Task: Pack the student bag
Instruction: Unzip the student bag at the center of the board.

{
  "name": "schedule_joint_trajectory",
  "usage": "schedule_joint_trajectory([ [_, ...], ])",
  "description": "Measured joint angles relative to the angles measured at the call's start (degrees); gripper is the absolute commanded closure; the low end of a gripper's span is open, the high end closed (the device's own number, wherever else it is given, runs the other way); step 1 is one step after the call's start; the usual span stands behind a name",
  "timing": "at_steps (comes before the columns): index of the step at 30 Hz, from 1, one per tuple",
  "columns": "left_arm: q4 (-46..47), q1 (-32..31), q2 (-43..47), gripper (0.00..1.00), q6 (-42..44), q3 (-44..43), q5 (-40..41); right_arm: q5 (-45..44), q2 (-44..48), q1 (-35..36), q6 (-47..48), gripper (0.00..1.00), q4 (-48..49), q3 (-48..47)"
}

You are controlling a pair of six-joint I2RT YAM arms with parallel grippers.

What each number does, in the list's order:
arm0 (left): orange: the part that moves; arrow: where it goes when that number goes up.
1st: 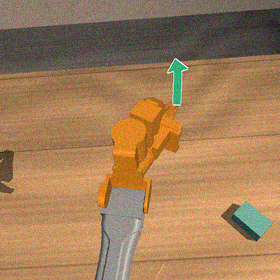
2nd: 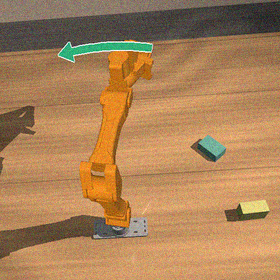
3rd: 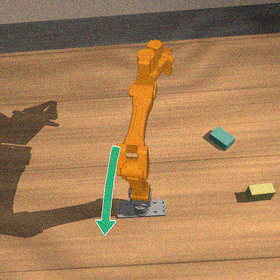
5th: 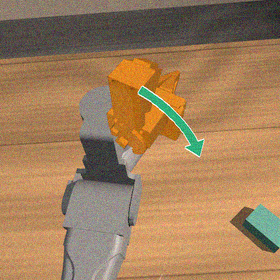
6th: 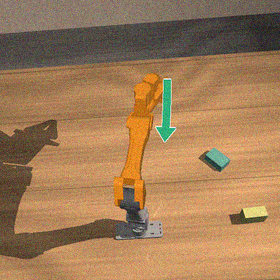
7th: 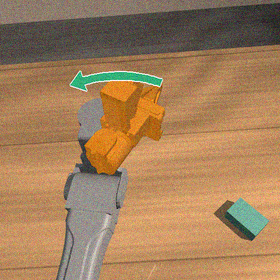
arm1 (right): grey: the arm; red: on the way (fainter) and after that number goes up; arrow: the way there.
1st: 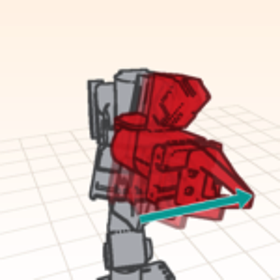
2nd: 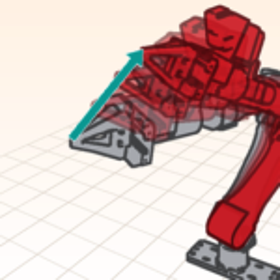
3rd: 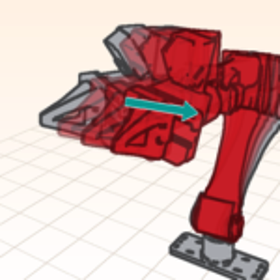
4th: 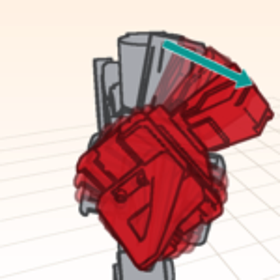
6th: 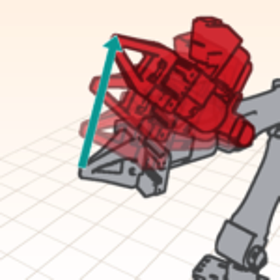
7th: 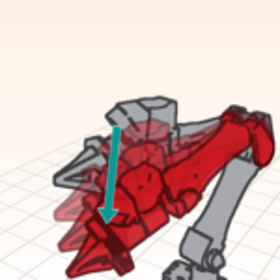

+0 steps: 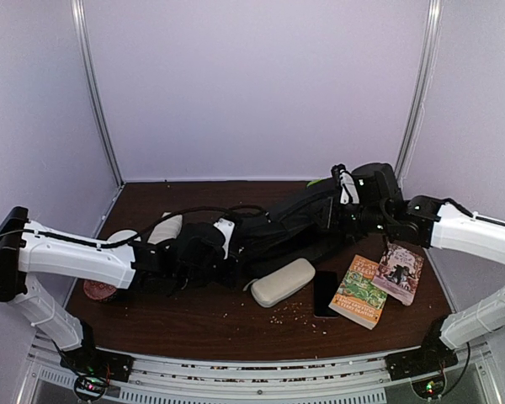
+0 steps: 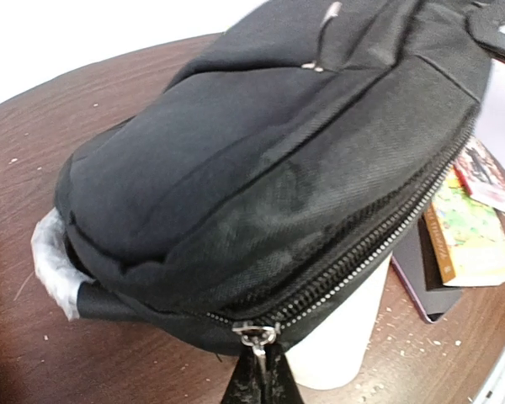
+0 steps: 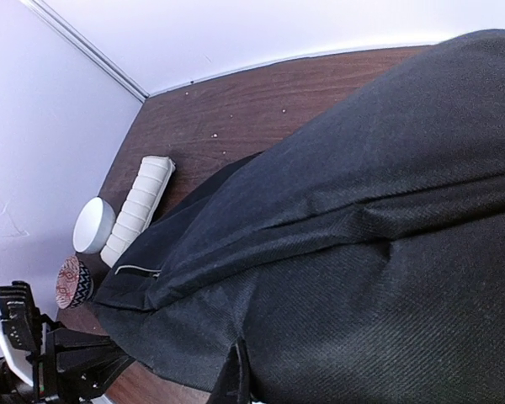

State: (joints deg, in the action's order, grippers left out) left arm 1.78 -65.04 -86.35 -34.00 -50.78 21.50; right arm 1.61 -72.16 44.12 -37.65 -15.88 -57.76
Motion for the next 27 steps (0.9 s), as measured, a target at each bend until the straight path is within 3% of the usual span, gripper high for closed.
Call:
schedule_joint_trajectory([
  [4, -0.04, 0.13, -1.73, 1.00, -0.17, -0.48, 0.33, 3.23, -5.84, -3.50, 1.27, 0.96, 1.62, -1.75],
  [7, -0.04, 0.13, -5.25, 1.00, -0.26, -2.19, -0.57, 5.70, -8.61, -6.12, -0.15, 0.61, 2.38, -0.52],
  [8, -0.02, 0.13, -6.86, 1.00, -0.39, -2.99, -1.14, 6.01, -8.68, -6.78, -0.68, 0.53, 2.84, 0.98],
  [12, 0.20, 0.11, -11.30, 1.00, -0.46, -5.33, -3.56, 6.12, -5.81, -7.76, -4.42, 0.36, 4.63, 8.24],
  [20, 0.35, 0.11, -15.26, 1.00, -0.42, -7.89, -8.11, 5.79, 2.93, -3.96, -17.42, 0.35, 13.70, 20.79],
  [27, 1.03, 0.13, -15.32, 1.00, -0.42, -7.89, -10.19, 6.19, -2.54, 1.07, -29.79, 0.37, 25.18, 24.90],
])
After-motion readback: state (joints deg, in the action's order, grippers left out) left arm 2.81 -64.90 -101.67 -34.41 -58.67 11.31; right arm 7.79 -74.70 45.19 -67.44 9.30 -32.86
